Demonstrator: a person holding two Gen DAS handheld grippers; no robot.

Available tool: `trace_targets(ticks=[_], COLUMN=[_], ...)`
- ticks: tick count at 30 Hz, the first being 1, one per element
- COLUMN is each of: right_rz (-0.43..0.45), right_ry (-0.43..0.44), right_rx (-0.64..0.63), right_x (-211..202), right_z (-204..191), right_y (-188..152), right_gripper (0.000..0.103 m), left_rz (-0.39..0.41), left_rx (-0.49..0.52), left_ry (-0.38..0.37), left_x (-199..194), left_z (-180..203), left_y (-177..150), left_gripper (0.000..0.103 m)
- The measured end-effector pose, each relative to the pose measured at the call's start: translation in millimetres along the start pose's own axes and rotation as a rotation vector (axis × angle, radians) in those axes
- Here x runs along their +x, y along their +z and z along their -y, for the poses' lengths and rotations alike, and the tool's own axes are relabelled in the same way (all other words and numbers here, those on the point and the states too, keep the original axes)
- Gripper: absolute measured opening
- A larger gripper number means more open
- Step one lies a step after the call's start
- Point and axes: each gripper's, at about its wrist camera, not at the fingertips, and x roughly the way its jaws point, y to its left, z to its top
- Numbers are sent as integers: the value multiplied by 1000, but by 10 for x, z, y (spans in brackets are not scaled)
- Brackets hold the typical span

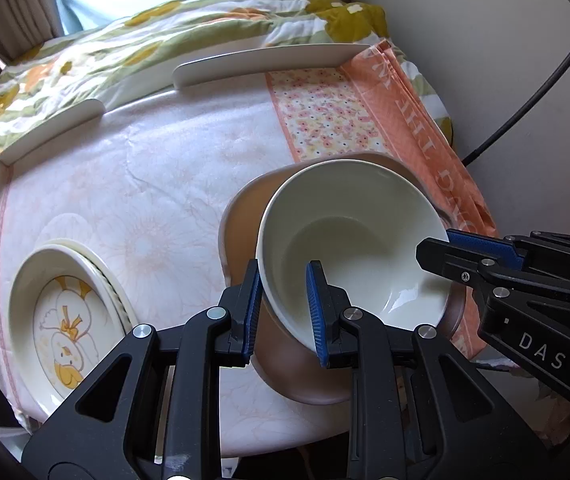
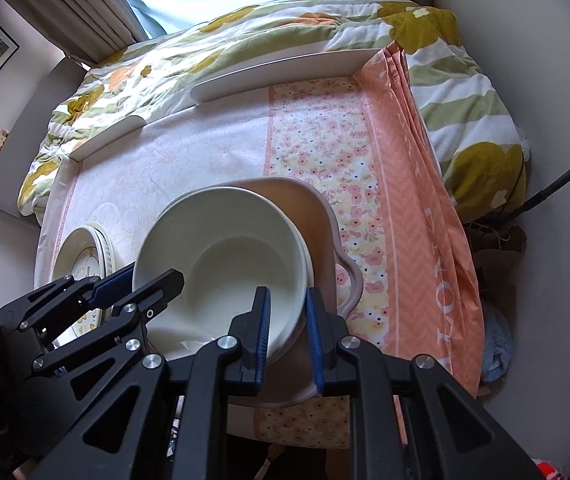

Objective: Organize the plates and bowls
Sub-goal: 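Carry the white bowl with both grippers and lower it into the cream bowl, then open both grippers to release the white bowl and lift away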

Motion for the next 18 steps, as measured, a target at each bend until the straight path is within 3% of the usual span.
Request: trace_targets(ticks=[10, 15, 18], right_rz=[37, 97, 137], right_ry=[24, 12, -7], right_rx=[1, -37, -88], right_x=[-113, -380, -577], right_z=[23, -4, -55], right_y=[-12, -6, -1], right_gripper=[17, 17, 17], left_rz=[46, 145, 190], left_rx=[-16, -26, -11], left_ry=[-11, -80, -77], left_x=[-193, -514, -733], left_z=[-110, -233, -288], left_y=[-27, -14, 17], left_gripper=[20, 20, 20])
